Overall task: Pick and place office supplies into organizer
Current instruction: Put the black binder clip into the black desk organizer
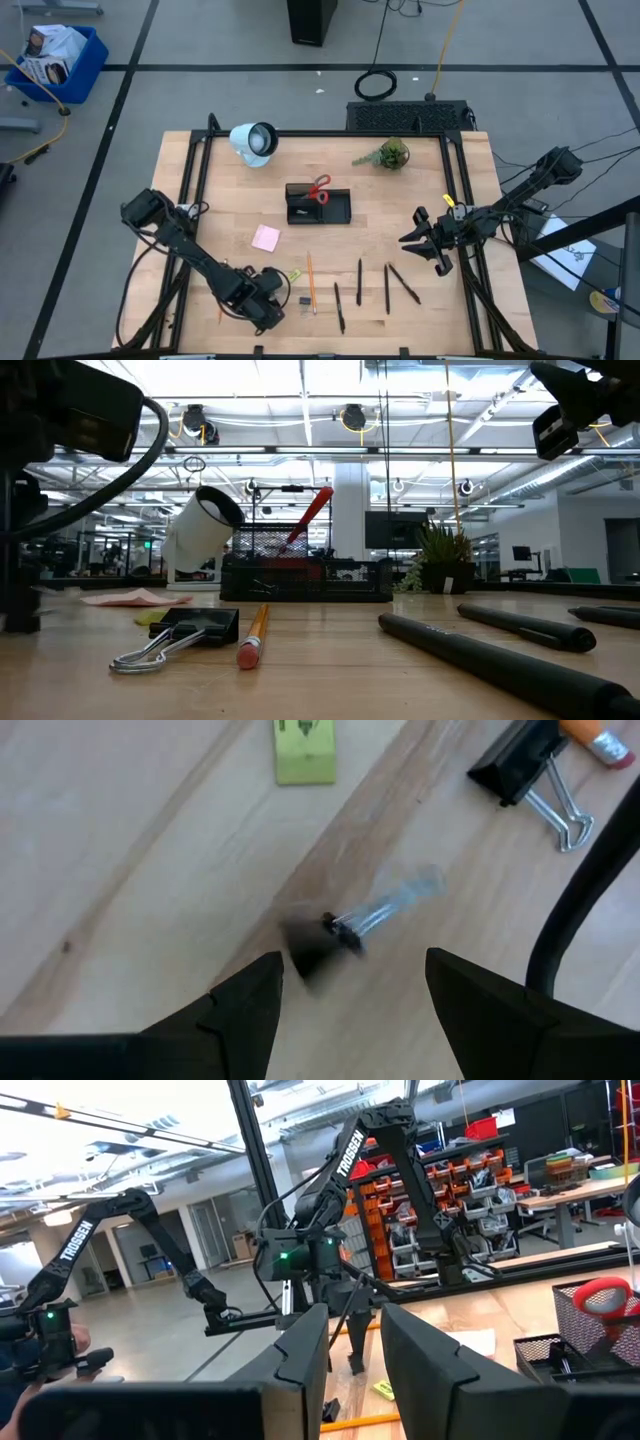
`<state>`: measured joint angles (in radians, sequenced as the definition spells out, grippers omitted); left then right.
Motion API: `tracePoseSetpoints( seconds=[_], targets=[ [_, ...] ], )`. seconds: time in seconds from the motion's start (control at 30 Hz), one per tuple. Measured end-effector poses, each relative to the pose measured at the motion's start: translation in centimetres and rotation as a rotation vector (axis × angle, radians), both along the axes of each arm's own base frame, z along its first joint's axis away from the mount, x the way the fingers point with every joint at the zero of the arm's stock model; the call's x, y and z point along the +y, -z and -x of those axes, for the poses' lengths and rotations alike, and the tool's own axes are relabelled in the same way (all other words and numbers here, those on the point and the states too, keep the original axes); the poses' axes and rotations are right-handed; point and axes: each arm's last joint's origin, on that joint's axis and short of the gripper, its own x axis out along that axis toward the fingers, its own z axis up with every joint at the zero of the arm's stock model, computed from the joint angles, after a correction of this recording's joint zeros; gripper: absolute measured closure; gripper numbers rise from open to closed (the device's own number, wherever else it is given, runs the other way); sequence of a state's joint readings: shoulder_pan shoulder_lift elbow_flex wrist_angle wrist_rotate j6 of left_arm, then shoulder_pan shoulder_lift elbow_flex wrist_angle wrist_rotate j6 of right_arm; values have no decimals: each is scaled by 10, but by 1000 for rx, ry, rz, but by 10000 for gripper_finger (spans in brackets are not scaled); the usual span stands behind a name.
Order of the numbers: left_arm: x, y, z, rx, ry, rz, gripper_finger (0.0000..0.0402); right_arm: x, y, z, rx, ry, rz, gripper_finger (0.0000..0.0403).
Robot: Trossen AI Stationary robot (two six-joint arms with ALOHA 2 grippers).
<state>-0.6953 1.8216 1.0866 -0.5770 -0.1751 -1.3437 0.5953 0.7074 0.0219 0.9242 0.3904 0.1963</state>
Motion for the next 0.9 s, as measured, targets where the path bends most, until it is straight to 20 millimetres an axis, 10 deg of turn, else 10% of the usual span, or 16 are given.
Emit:
tracePoseSetpoints(
  seconds=[0.9],
  targets=[
    [8,-16,-21,-27,-235,-5,151,0,0,0,1,0,0,314]
  ],
)
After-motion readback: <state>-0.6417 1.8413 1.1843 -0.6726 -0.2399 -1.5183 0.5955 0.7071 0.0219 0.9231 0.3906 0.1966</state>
